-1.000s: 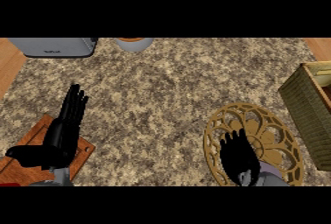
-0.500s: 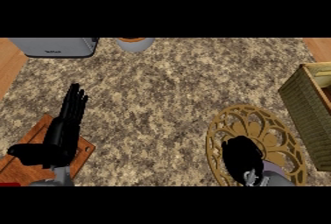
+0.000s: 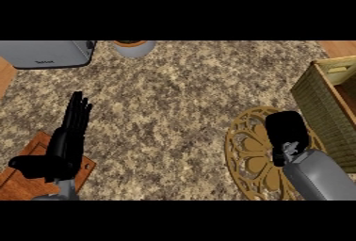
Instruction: Pick the eggplant from the placemat and place it in the basket
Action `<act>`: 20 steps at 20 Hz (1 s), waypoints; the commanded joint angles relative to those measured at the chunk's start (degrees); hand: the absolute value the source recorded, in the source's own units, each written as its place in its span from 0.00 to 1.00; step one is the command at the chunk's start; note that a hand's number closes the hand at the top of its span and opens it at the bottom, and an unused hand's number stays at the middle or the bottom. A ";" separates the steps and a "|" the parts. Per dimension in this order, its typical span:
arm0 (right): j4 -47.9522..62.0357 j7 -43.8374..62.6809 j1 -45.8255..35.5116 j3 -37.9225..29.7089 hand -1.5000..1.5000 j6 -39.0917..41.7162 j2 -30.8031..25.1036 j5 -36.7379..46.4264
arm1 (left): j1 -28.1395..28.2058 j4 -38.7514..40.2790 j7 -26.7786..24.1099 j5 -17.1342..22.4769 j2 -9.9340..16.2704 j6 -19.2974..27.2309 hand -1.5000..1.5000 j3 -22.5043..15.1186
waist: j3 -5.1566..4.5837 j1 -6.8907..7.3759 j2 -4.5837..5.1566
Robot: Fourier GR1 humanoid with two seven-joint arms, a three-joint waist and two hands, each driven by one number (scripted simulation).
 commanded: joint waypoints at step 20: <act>17.93 34.34 -29.25 -41.55 1.00 -57.79 12.16 21.23 | -4.57 0.26 0.47 -0.80 -0.65 -2.34 0.50 -3.80 | -0.48 9.59 2.44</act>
